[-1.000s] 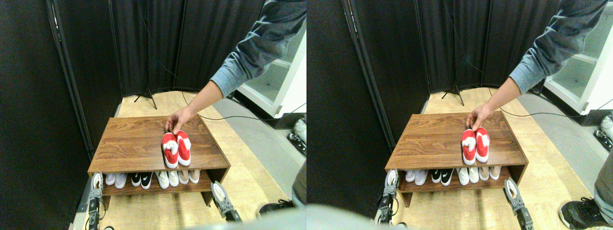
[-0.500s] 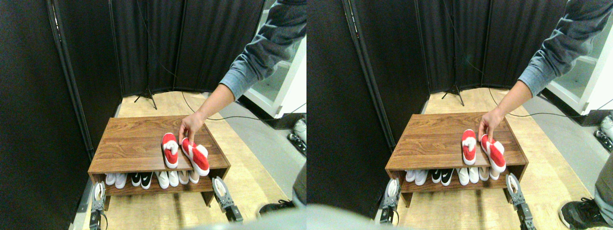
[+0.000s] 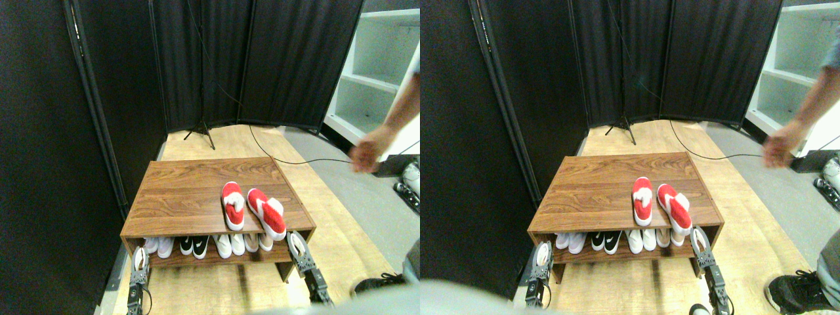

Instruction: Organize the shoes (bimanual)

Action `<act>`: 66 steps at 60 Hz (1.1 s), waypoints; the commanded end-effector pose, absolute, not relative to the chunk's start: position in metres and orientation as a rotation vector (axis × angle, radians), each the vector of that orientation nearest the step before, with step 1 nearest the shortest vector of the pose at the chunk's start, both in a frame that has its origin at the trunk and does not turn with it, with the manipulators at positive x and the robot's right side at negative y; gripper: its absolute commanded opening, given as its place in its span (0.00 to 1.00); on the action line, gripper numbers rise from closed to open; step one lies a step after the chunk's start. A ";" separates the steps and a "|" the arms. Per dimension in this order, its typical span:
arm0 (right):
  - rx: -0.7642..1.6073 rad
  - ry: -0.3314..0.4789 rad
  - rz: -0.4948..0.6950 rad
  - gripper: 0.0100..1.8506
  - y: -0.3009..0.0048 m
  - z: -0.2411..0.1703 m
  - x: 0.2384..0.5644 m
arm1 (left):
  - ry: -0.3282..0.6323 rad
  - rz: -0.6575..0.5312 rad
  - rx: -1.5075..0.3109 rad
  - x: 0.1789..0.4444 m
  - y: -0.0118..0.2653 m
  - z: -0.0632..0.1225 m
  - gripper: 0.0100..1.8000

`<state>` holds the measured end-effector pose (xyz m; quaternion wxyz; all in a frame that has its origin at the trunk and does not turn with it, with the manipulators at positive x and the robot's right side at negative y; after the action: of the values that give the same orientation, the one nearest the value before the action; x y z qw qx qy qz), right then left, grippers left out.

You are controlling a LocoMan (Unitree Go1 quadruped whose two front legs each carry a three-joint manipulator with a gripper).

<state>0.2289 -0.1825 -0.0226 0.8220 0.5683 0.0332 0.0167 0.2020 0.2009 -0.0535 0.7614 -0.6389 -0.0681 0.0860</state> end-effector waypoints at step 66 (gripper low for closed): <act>1.391 0.269 -0.067 0.91 -0.150 -0.061 0.295 | -0.189 0.145 -1.375 0.207 0.201 -0.042 0.03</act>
<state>0.2881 -0.1534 -0.0619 0.7544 0.6414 0.1326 -0.0444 0.2051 0.2013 -0.0499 0.7621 -0.6381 -0.0711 0.0837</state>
